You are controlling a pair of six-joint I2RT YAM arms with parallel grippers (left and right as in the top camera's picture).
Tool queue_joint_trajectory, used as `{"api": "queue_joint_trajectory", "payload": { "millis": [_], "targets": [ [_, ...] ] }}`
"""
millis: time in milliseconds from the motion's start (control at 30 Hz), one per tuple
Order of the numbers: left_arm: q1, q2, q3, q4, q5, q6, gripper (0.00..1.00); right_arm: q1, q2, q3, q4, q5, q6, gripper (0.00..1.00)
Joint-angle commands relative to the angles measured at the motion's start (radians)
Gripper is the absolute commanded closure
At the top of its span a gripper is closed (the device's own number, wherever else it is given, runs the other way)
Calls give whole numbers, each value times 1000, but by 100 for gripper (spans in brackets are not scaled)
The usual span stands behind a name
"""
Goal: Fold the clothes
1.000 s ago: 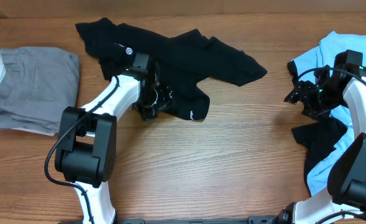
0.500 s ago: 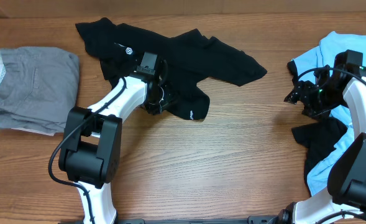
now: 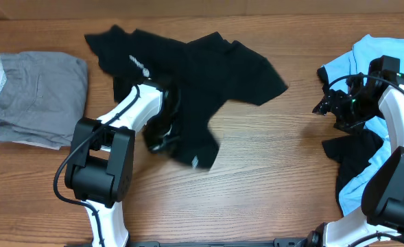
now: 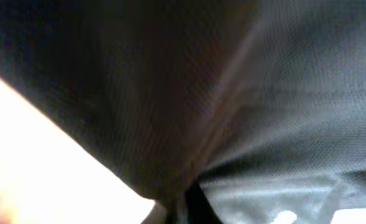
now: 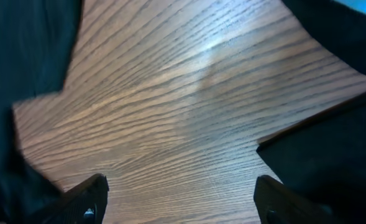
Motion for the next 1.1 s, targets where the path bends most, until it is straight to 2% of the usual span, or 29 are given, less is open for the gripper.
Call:
{"api": "queue_joint_trajectory", "payload": {
  "millis": [0, 67, 200, 300, 367, 433, 633, 800, 900, 1067],
  "targets": [
    [8, 15, -27, -206, -263, 136, 96, 20, -19, 19, -16, -5, -8, 20],
    [18, 14, -56, -240, -297, 136, 96, 46, -19, 18, -29, -5, -17, 20],
    [53, 13, -117, -212, -299, 88, 96, 130, -19, -7, -31, -4, -30, 20],
    [92, 13, -159, -206, -354, 40, 96, 197, -19, -40, 35, 10, -21, 20],
    [131, 13, -185, -212, -444, -26, 96, 242, -15, -66, 125, 50, 42, 20],
    [169, 13, -193, -205, -468, -55, 96, 267, -11, -90, 204, 53, 85, 22],
    [257, 13, -193, -128, -410, -39, 96, 321, 24, -131, 309, 29, 111, 26],
    [249, 13, -193, -84, -356, -15, 96, 384, 53, -132, 310, 56, 116, 30],
    [239, 13, -193, -76, -330, -4, 96, 412, 66, -132, 328, 162, 196, 33],
    [234, 13, -193, -76, -330, -1, 96, 425, 97, -132, 349, 173, 237, 37]
  ]
}}
